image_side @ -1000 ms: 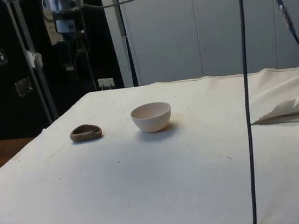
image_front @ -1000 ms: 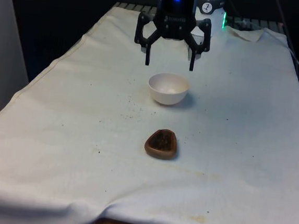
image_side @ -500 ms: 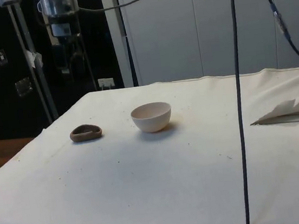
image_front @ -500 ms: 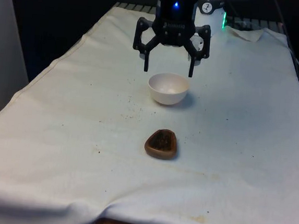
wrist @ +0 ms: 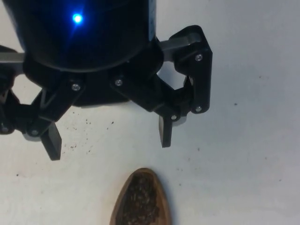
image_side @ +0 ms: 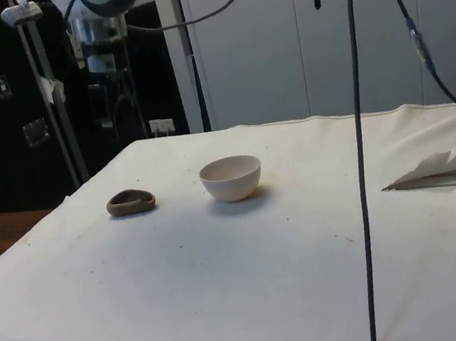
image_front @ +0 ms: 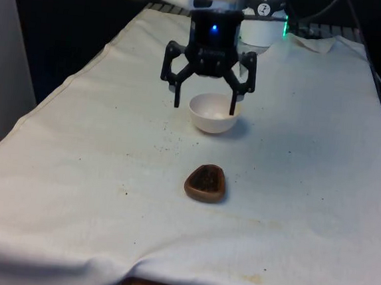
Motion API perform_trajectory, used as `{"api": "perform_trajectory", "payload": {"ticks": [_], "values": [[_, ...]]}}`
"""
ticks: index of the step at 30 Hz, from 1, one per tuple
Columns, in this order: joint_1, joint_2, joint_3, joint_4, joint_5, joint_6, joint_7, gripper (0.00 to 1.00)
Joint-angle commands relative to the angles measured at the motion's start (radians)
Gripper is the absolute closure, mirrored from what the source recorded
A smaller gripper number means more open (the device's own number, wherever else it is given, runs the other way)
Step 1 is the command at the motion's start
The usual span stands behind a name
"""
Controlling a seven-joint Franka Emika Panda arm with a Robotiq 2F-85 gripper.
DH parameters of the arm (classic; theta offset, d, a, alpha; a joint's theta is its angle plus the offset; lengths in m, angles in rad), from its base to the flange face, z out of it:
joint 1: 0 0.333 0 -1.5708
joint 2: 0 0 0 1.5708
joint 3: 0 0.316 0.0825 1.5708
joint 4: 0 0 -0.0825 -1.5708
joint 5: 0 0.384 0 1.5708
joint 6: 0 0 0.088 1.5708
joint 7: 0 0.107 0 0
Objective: Pour the coffee beans from the cup into the bowl.
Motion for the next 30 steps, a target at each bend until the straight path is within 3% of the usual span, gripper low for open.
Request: {"api": "perform_trajectory", "payload": {"ticks": [1, 9, 10, 11, 19, 30], "values": [[-0.007, 0.008, 0.001, -0.007, 0.006, 0.03, -0.015, 0.0], [-0.018, 0.054, -0.007, -0.012, 0.01, 0.097, -0.047, 0.0], [-0.011, 0.05, -0.013, -0.011, 0.002, 0.081, -0.037, 0.0], [-0.019, 0.06, -0.007, -0.012, 0.01, 0.102, -0.049, 0.0], [-0.015, 0.117, -0.007, 0.013, 0.006, 0.149, -0.048, 0.0], [-0.012, 0.19, -0.005, 0.09, 0.005, 0.137, -0.04, 0.0]]}}
